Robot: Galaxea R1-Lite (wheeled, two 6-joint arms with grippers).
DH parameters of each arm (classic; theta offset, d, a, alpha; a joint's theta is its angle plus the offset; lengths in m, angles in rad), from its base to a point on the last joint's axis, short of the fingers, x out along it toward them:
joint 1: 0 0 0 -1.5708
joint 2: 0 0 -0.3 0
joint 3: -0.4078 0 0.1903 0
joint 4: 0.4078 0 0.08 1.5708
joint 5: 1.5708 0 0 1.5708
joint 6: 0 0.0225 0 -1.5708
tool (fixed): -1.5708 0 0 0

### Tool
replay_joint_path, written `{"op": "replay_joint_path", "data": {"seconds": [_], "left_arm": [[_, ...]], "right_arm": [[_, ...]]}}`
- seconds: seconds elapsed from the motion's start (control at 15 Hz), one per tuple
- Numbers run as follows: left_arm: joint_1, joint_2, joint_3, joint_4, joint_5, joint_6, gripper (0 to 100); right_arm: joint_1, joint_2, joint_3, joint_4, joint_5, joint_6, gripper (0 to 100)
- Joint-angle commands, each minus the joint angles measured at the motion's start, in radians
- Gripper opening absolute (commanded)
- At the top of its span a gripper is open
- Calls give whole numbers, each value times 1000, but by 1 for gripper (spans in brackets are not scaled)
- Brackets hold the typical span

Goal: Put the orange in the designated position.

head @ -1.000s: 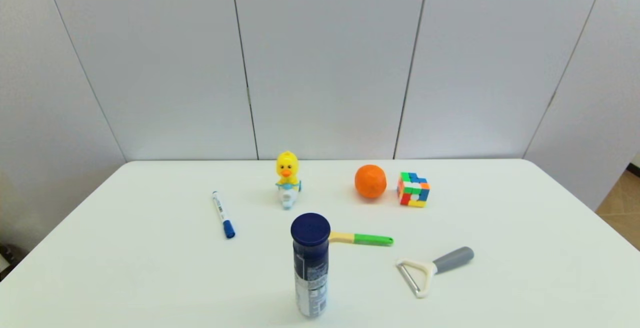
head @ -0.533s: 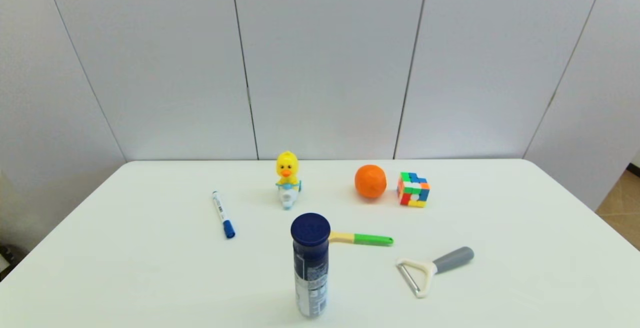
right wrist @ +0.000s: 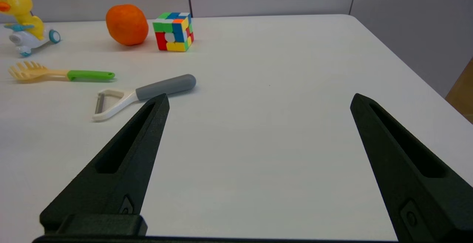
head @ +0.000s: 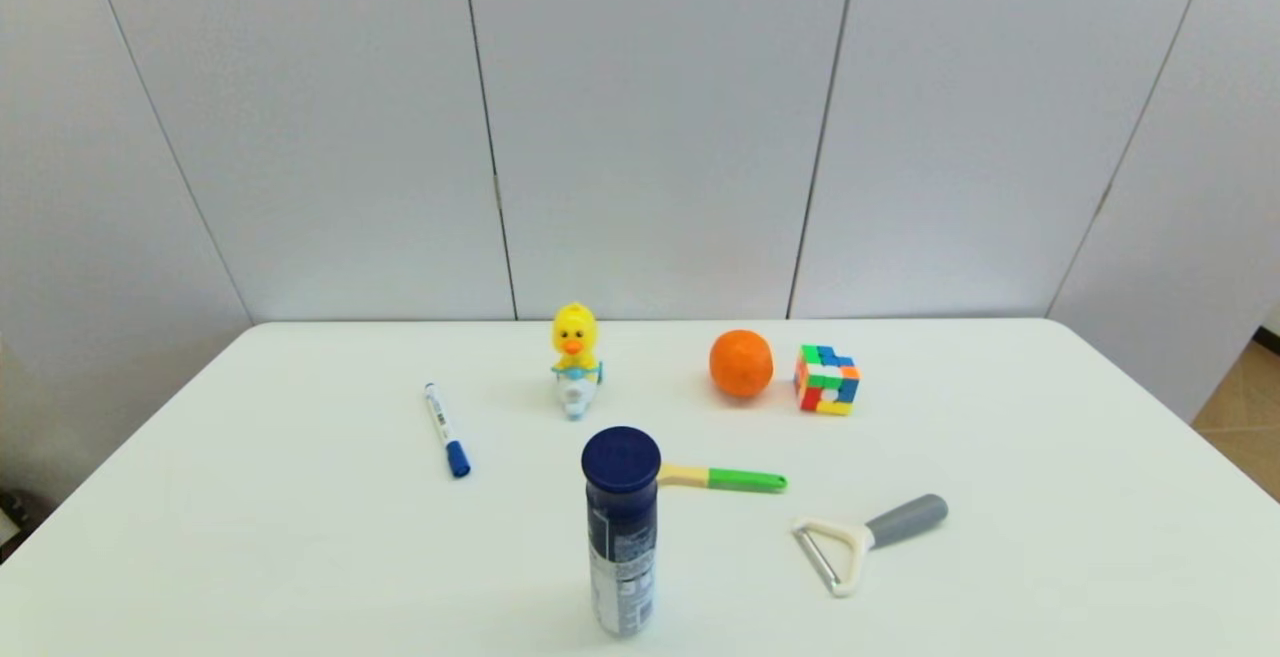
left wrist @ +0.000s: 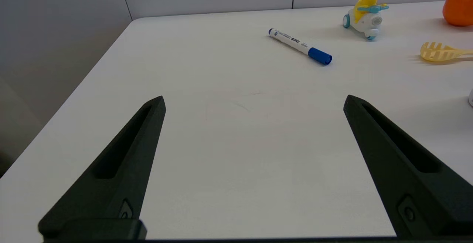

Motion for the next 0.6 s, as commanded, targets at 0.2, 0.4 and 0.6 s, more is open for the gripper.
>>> {"op": "replay_joint_path", "data": {"seconds": [0.2, 0.4, 0.6], "left_arm": [[0, 1, 0, 0, 0, 1, 100], [1, 1, 0, 0, 0, 1, 100], [0, 1, 0, 0, 0, 1, 100]], "right_arm": [[0, 1, -1, 0, 0, 0, 100], [0, 1, -1, 0, 0, 0, 100], [0, 1, -1, 0, 0, 0, 100]]}}
